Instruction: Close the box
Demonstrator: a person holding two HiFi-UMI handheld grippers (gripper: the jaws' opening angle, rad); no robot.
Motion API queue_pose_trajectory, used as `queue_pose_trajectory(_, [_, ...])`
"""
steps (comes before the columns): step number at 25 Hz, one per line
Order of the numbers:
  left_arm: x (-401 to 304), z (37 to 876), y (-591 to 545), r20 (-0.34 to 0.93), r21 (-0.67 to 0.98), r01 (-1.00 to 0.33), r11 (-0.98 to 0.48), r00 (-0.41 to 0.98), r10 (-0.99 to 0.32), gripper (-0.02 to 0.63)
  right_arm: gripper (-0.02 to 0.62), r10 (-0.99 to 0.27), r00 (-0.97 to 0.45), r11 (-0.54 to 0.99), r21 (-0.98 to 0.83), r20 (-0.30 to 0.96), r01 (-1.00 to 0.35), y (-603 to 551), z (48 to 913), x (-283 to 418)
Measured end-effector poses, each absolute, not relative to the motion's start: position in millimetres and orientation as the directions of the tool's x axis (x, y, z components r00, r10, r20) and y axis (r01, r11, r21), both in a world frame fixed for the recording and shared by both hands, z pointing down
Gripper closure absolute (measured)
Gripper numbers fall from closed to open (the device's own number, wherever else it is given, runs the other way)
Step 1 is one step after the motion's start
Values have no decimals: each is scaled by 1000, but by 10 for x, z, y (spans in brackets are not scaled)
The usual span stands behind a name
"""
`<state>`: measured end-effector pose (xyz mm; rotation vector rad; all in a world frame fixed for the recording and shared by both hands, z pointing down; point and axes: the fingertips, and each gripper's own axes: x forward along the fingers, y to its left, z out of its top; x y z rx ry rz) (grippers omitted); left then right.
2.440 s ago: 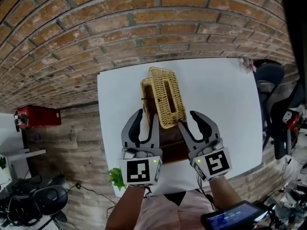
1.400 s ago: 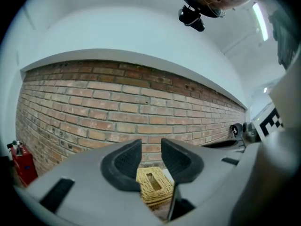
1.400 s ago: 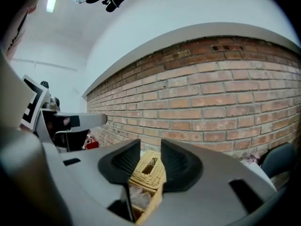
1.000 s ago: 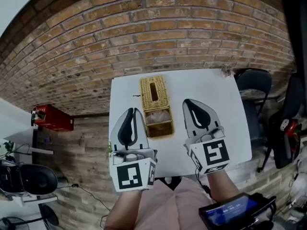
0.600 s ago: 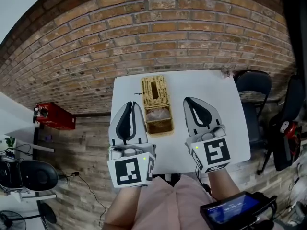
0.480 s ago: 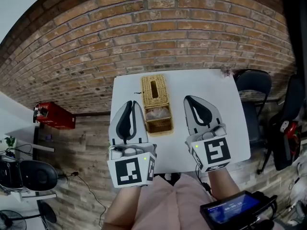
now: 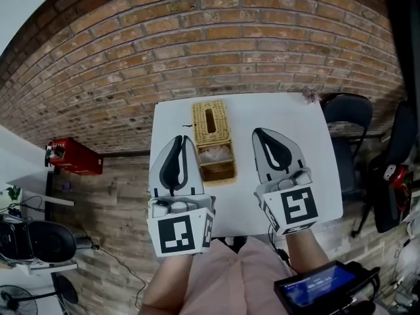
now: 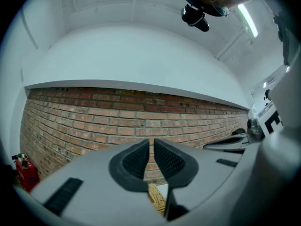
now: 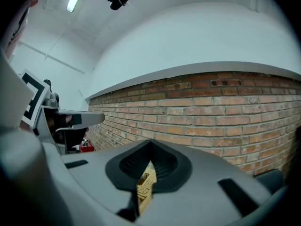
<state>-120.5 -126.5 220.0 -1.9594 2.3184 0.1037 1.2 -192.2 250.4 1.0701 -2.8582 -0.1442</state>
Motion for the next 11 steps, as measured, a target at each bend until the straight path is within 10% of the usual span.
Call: queue_pose_trajectory(11, [-1273, 2231, -1311, -116, -13, -984, 175, -173, -978, 569, 597, -649, -759, 759, 120, 55, -640, -1959, 2531, -58])
